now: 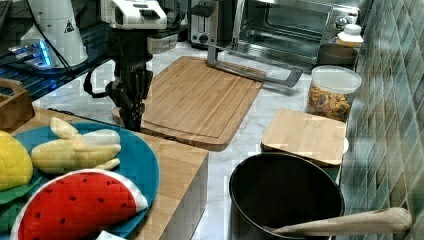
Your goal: Close the drawer.
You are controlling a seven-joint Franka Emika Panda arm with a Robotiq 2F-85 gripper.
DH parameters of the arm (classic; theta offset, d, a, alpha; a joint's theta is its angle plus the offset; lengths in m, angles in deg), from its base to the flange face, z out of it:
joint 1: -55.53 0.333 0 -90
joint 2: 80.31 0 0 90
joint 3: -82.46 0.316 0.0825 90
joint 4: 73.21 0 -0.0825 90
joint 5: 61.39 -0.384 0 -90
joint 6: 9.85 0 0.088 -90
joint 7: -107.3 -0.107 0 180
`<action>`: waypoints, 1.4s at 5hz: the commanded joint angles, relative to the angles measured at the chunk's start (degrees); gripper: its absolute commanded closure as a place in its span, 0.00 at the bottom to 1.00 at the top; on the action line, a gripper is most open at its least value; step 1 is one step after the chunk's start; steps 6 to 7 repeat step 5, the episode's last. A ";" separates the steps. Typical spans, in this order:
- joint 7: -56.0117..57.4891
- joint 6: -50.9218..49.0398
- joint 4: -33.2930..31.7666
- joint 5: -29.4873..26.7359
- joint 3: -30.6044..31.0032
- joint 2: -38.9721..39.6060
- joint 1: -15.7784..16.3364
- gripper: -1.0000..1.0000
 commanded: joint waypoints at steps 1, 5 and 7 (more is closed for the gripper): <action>3.00 1.43 7.70 -0.19 -6.83 1.06 -7.66 1.00; 2.76 1.40 7.71 0.14 -6.21 1.02 -8.28 1.00; 2.76 1.40 7.71 0.14 -6.21 1.02 -8.28 1.00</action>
